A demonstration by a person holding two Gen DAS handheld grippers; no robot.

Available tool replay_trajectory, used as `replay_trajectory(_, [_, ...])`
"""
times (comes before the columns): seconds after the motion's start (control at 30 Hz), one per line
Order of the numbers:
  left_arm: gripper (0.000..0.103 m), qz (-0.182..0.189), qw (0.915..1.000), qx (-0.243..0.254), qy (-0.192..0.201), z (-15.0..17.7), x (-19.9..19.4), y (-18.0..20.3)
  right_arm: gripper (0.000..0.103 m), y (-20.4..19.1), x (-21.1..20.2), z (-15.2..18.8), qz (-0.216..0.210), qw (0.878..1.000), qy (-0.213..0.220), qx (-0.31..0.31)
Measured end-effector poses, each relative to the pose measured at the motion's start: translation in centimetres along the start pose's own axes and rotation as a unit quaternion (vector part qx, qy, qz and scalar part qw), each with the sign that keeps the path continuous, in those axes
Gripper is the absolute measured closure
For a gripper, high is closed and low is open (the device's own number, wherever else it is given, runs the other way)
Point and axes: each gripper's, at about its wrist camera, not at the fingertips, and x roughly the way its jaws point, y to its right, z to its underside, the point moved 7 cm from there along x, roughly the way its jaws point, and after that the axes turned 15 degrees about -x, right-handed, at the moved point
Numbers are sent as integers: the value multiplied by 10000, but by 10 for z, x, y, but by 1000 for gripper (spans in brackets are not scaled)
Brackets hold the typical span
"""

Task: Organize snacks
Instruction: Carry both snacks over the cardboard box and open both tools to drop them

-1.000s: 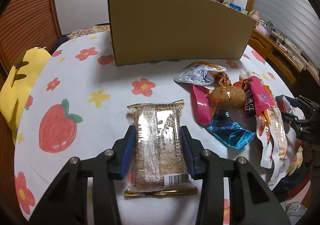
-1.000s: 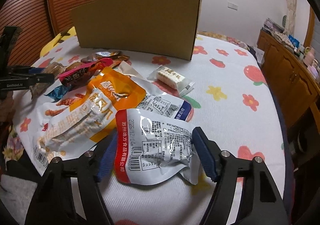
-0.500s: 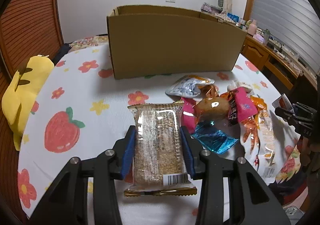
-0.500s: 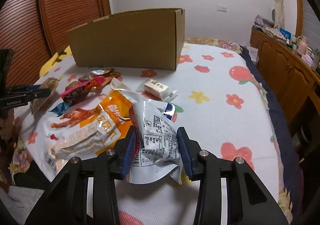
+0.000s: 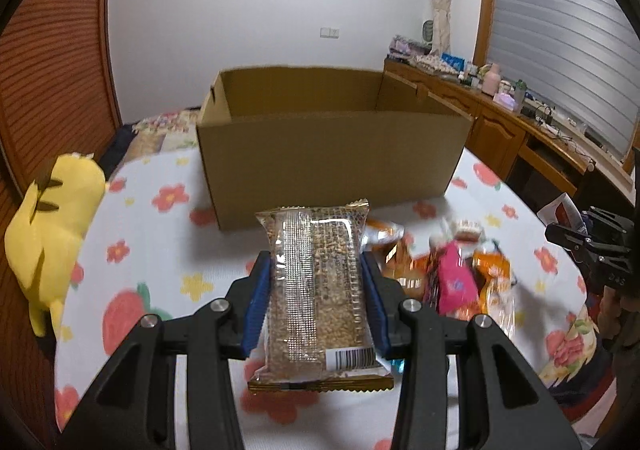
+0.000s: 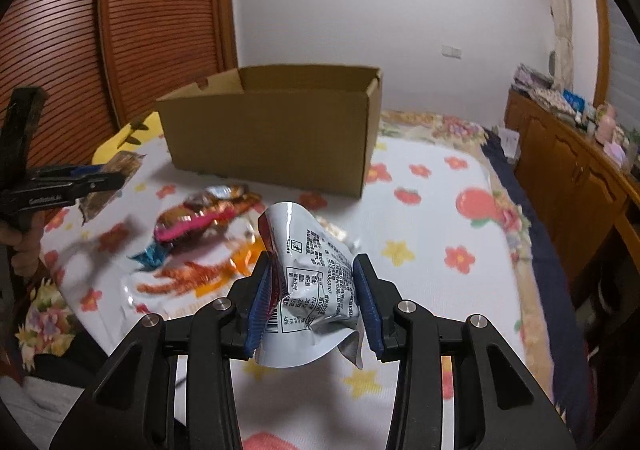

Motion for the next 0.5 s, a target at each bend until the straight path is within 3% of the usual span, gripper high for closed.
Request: replay_trajectory(0.5, [62,122,9984,221,510,-106,13,13,62,14,10,-114,-114,9954,738,-604])
